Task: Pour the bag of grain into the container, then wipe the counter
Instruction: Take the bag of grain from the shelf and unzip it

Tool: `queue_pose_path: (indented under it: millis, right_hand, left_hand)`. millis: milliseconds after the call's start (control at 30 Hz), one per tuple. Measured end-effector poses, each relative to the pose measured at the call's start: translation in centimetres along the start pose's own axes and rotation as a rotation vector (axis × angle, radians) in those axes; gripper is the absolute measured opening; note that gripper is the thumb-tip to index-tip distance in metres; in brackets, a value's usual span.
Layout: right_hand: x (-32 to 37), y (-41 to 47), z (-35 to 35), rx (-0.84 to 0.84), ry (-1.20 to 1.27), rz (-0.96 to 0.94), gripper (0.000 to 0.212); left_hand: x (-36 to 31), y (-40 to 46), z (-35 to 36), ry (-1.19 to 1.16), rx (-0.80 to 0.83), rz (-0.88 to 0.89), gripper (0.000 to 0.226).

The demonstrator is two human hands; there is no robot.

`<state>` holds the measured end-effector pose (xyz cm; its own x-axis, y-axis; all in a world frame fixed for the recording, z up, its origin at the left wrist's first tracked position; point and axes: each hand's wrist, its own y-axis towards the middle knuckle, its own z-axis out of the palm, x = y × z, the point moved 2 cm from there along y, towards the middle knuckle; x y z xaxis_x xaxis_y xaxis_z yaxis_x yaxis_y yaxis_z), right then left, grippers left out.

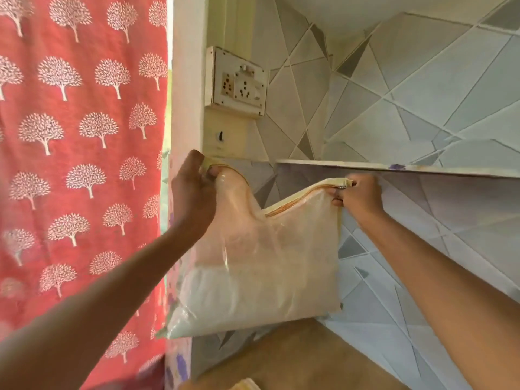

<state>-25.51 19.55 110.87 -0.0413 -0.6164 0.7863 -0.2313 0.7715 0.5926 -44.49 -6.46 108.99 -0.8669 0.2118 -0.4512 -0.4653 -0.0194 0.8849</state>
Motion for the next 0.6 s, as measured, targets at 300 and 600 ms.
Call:
queue_pose_path:
  millis: [300, 600]
  right_hand:
    - [-14.4, -5.2, -5.1, 0.084, -0.333, 0.15, 0.026]
    - [-29.1, -5.8, -9.0, 0.063, -0.532, 0.401, 0.018]
  left_hand:
    - [3.2, -16.8, 4.9, -0.119, 0.491, -0.266, 0.029]
    - [6.4, -28.5, 11.5, -0.334, 1.119, -0.399, 0.021]
